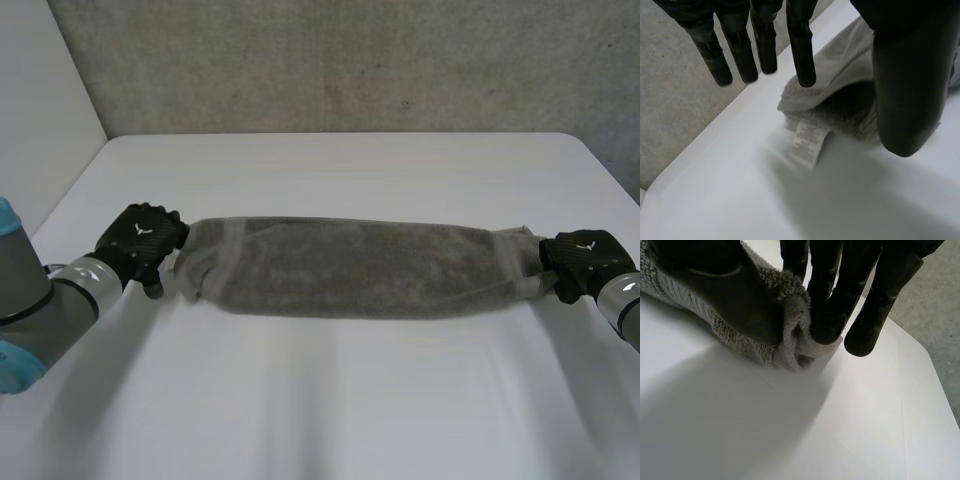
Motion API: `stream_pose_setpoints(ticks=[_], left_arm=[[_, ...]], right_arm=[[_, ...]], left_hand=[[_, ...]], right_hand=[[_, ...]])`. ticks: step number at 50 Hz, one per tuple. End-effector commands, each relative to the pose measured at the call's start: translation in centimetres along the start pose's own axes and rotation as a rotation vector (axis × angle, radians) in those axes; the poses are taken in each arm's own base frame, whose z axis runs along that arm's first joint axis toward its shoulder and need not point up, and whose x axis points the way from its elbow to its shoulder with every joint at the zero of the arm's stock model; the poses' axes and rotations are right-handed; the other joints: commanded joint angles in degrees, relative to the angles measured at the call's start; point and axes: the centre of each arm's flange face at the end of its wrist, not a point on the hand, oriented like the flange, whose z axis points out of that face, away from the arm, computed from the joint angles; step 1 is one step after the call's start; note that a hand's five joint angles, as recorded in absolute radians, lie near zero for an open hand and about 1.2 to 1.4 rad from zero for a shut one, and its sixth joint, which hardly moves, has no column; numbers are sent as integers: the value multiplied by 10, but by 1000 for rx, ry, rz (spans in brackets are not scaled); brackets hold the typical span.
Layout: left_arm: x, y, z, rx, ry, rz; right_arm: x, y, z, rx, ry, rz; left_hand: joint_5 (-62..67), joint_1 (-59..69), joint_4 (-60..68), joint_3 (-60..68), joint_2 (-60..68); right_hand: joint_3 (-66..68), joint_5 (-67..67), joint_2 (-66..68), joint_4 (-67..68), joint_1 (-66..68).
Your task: Fold the towel.
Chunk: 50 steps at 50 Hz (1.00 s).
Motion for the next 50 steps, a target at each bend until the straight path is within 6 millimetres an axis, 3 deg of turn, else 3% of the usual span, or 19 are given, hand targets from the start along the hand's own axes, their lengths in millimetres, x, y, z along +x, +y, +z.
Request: stream_pose_setpoints(ticks=[1, 3, 8, 19, 28, 33, 35, 43, 50], left_arm=[[-3, -20, -21, -2, 7, -159], [-5, -20, -22, -6, 6, -278], [-6, -16, -18, -13, 5, -383], [5, 6, 5, -63, 29, -414], [11, 14, 13, -87, 20, -412], [7, 15, 20, -78, -25, -402], [4, 16, 24, -64, -42, -397], [4, 20, 28, -66, -43, -391], [0, 16, 26, -56, -41, -375]], right_arm=[[0, -1, -1, 3, 1, -4], [-1, 0, -1, 0, 0, -11], [-2, 0, -2, -1, -4, -27], [-8, 2, -6, -9, -18, -52], [-8, 2, -6, -9, -18, -58], [-9, 2, -6, -8, -20, -59], [-10, 2, -7, -10, -22, -58], [-8, 1, -6, -5, -17, -61], [3, -6, -3, 18, 13, -83]], left_hand=[[101, 103, 105, 104, 106], [106, 108, 110, 109, 111], [106, 108, 110, 109, 111], [102, 105, 107, 106, 107], [106, 108, 110, 109, 111], [207, 209, 211, 210, 212], [368, 370, 372, 371, 372], [486, 488, 490, 489, 491], [506, 509, 511, 510, 511]], right_hand=[[36, 42, 65, 35, 54], [36, 42, 65, 35, 54], [36, 42, 65, 35, 54], [36, 42, 65, 35, 54], [36, 42, 65, 35, 54], [36, 42, 65, 35, 54], [36, 42, 65, 35, 54], [36, 42, 65, 35, 54], [36, 42, 65, 35, 54]])
